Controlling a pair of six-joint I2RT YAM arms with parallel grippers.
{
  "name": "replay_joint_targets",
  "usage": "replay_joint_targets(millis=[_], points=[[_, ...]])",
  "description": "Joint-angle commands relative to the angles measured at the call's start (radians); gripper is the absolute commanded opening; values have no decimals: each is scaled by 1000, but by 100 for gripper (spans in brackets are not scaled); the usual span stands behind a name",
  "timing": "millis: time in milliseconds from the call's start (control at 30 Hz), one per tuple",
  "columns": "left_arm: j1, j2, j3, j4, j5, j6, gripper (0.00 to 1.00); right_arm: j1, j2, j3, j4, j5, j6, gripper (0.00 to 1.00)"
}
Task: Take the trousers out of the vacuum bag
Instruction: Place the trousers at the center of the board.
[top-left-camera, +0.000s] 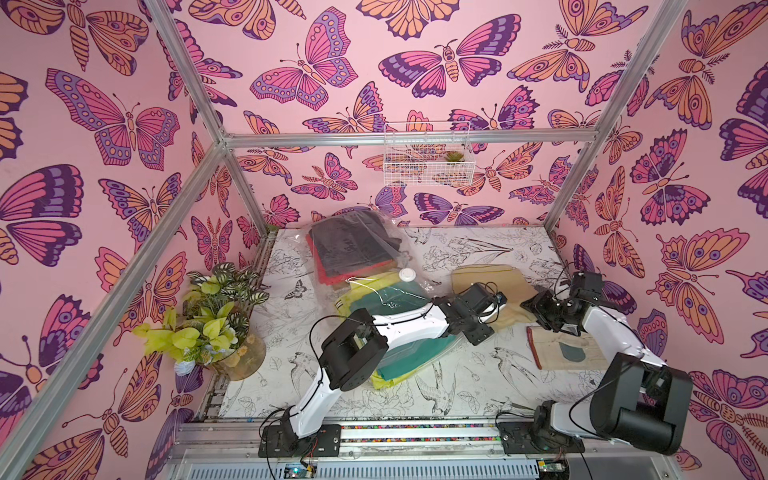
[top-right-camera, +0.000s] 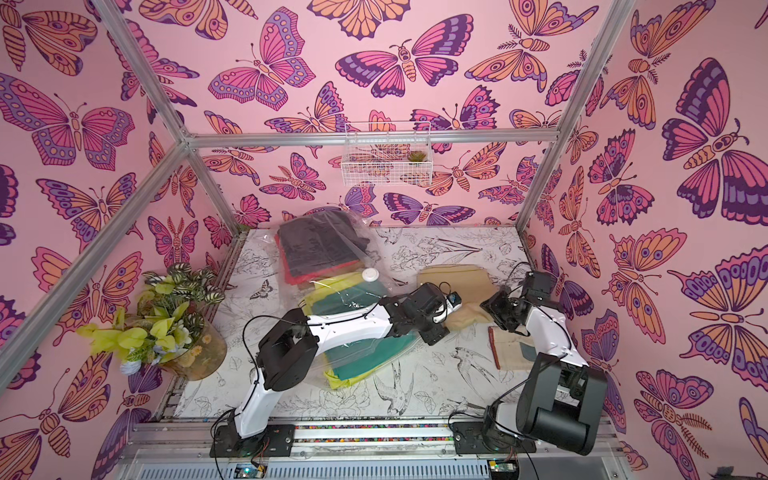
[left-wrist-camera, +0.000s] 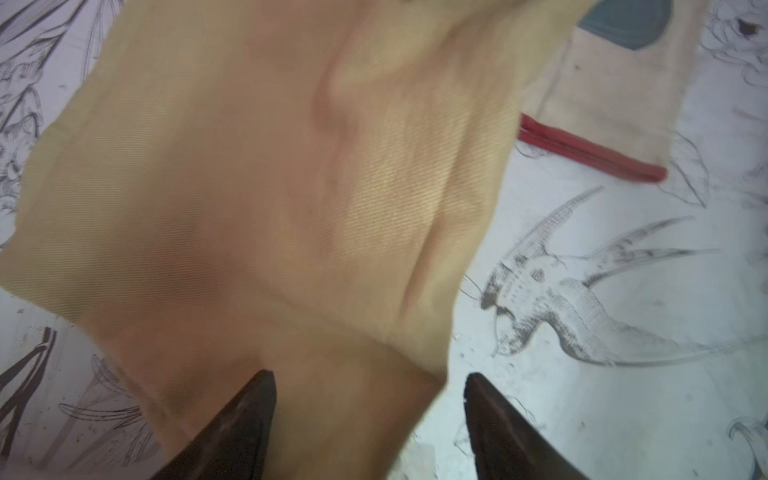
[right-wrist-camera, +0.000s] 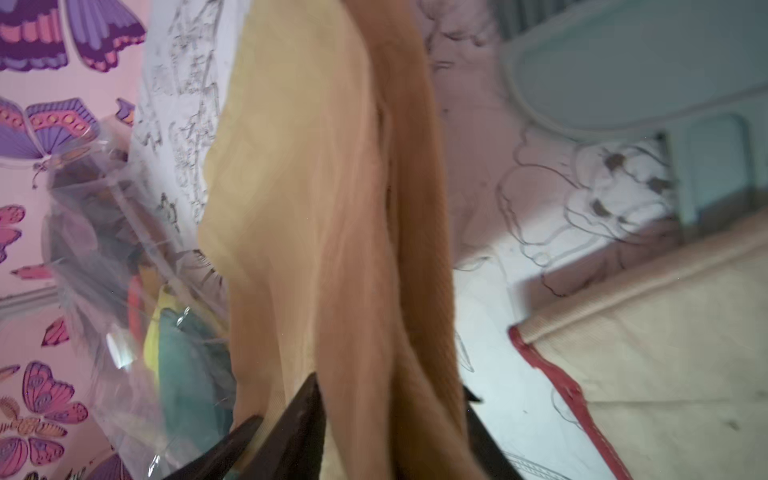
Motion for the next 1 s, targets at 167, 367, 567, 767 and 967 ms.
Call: replay_joint_targets(millis=[167,367,567,767,967], points=[[12,-188,-130,7,159,-93,100,-20,-125,31,-197,425,-63,99],[79,-183,-63,-8,273,-271,100,-3,-209,23,-122,283,-78,99],[126,-21,137,-45,292,-367,98,149,-130,60,-92,202,-73,99],[142,154,267,-52,276,-391,95,163,-7,13,20,159,-24,99],[171,295,366,-49,300,-453,93,171,128,7,111,146,20,99]])
